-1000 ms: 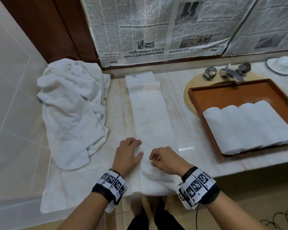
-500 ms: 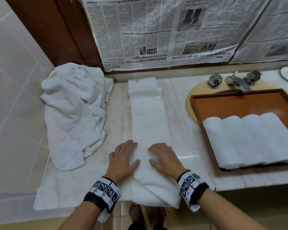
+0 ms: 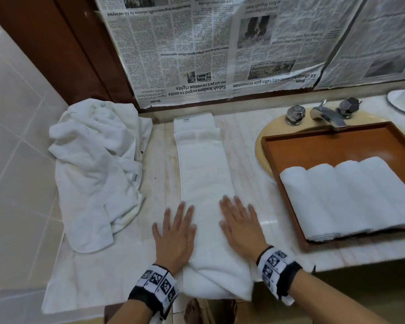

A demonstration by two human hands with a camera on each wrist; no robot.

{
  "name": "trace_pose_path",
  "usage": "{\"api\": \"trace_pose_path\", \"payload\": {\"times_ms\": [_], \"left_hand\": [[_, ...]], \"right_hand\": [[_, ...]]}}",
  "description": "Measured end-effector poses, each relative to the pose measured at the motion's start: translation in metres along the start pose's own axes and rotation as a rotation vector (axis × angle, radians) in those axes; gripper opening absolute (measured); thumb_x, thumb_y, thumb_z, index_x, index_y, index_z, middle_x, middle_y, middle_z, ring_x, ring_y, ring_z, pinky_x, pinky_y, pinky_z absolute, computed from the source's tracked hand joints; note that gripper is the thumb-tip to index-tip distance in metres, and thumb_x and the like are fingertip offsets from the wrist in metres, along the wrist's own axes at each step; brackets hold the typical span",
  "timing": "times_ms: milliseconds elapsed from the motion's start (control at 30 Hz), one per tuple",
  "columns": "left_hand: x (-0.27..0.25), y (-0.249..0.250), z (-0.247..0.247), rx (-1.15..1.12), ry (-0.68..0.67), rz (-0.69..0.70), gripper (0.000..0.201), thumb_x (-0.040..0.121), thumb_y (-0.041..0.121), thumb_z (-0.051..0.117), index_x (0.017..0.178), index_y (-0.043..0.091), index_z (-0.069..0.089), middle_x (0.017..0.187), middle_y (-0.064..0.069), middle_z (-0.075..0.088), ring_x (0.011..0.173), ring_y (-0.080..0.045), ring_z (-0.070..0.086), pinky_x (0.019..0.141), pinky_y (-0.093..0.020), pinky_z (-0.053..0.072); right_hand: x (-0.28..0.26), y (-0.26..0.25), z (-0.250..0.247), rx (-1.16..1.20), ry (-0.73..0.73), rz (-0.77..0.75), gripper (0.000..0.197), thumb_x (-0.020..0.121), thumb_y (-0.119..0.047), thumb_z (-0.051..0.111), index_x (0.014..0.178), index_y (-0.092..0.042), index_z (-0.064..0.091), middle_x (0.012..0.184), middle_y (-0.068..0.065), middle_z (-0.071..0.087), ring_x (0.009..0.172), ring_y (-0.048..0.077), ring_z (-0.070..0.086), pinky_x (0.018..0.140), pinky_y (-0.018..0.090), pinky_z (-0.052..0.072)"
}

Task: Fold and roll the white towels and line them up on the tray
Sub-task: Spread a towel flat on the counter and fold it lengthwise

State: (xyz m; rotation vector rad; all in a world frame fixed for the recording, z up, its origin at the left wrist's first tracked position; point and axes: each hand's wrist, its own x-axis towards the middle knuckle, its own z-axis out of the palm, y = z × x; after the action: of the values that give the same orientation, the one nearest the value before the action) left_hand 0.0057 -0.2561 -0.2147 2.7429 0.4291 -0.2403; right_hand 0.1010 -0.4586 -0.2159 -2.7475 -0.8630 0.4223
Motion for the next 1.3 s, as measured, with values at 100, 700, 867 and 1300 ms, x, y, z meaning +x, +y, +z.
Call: {"api": "trace_pose_path", "payload": {"times_ms": [100, 700, 867, 1300], "left_hand": [[-0.004, 0.008, 0.009, 0.063, -0.036, 0.084, 0.059, 0.097, 0.059, 0.000, 0.156, 0.049, -0.004, 0.162, 0.026, -0.013, 0.154, -0.021, -0.009, 0.119, -0.060, 0.001], [0.129, 0.009, -0.026, 0.114, -0.101, -0.007, 0.065, 0.096, 0.068, 0.001, 0.155, 0.045, -0.013, 0.161, 0.026, -0.019, 0.153, -0.024, -0.016, 0.118, -0.062, -0.010], [0.133, 0.016, -0.037, -0.035, 0.003, 0.107, 0.063, 0.099, 0.058, 0.017, 0.154, 0.031, 0.033, 0.164, 0.011, 0.021, 0.151, -0.026, 0.016, 0.119, -0.057, 0.010], [0.057, 0.023, -0.039, -0.501, 0.068, 0.172, 0.025, 0.086, 0.046, 0.057, 0.102, 0.034, 0.072, 0.098, 0.019, 0.069, 0.102, -0.007, 0.054, 0.096, -0.040, 0.042]], "right_hand": [[-0.017, -0.010, 0.017, -0.050, 0.008, -0.088, 0.057, 0.106, -0.045, 0.020, 0.159, -0.025, 0.017, 0.166, -0.010, 0.010, 0.152, 0.015, 0.011, 0.117, 0.045, 0.008], [0.121, 0.022, -0.045, -0.041, -0.116, 0.016, 0.058, 0.107, -0.041, 0.016, 0.159, -0.023, -0.003, 0.157, -0.017, -0.021, 0.152, 0.008, -0.008, 0.122, 0.043, -0.004], [0.113, 0.016, -0.060, 0.089, 0.029, 0.042, 0.051, 0.101, -0.032, 0.043, 0.149, -0.015, 0.037, 0.157, 0.004, 0.033, 0.141, 0.025, 0.033, 0.114, 0.043, 0.028], [-0.001, 0.006, -0.051, 0.362, -0.150, 0.225, 0.015, 0.087, -0.026, 0.067, 0.095, -0.019, 0.057, 0.100, -0.003, 0.049, 0.096, 0.017, 0.050, 0.081, 0.026, 0.042]]}}
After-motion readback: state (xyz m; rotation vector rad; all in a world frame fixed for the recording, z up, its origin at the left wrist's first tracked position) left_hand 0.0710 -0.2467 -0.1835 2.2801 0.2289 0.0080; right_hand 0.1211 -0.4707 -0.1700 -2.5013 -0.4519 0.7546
